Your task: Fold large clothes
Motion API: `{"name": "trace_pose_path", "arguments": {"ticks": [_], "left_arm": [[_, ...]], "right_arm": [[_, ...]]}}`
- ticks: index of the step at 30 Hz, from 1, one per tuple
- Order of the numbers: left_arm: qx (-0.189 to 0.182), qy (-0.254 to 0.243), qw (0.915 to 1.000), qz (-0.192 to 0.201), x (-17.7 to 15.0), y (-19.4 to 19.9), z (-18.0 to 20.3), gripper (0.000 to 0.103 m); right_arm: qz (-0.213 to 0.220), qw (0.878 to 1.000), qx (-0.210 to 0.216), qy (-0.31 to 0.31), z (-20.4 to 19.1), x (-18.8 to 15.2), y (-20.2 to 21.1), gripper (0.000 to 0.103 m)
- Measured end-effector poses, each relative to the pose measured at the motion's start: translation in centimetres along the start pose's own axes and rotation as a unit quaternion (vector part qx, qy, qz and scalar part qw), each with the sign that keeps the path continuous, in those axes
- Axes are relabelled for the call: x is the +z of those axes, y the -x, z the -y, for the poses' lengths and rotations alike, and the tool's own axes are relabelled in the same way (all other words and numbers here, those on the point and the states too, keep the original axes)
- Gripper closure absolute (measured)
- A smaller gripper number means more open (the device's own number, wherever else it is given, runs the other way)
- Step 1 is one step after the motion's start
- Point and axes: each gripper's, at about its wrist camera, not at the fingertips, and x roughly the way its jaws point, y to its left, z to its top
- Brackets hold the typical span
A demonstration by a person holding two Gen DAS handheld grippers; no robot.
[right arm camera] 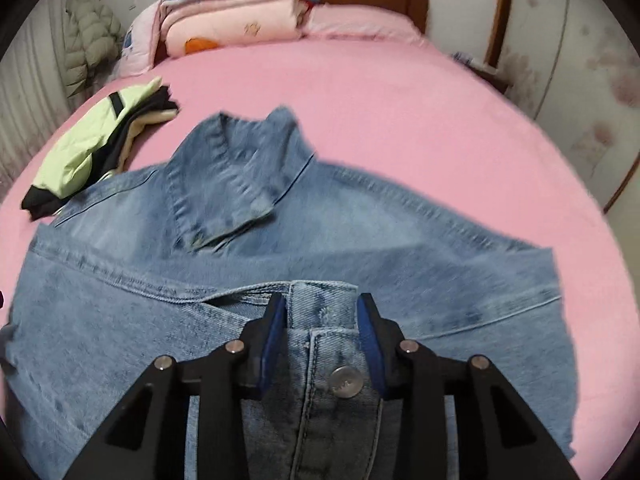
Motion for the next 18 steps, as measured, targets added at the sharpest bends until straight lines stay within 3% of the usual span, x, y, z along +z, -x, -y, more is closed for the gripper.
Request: {"name": "trace_pose_path", "arguments": {"ticks": [4, 11, 13, 15, 18], "left_arm": [[0.058, -0.022, 0.9978, -0.025, -0.9, -3.2, 0.8, 0.068], [0.060, -0.007, 0.9982, 0.001, -0.9, -3.0, 0.7, 0.068], [0.066, -0.008, 0.9978, 0.003, -1.1, -3.3, 0.7, 0.068], [0.074, -0.010, 0.9972, 0.003, -1.2, -3.6, 0.9, 0.068], [0.078, -0.005, 0.9969, 0.011, -1.0, -3.0, 1.1, 0.069]], "right_arm": [[-0.027, 0.998, -0.033, 0.040, -1.3, -0.8, -2.2, 0.064], [0.030, 0.998, -0.043, 0.034, -1.4, 1.0, -0.5, 0.066], [0.009, 0.999, -0.041, 0.035, -1.6, 1.4, -1.7, 0.065], [-0.042, 0.997, -0.039, 0.043, -1.9, 1.2, -3.7, 0.064], [-0.030, 0.998, -0.041, 0.029, -1.6, 1.1, -2.3, 0.059]]}}
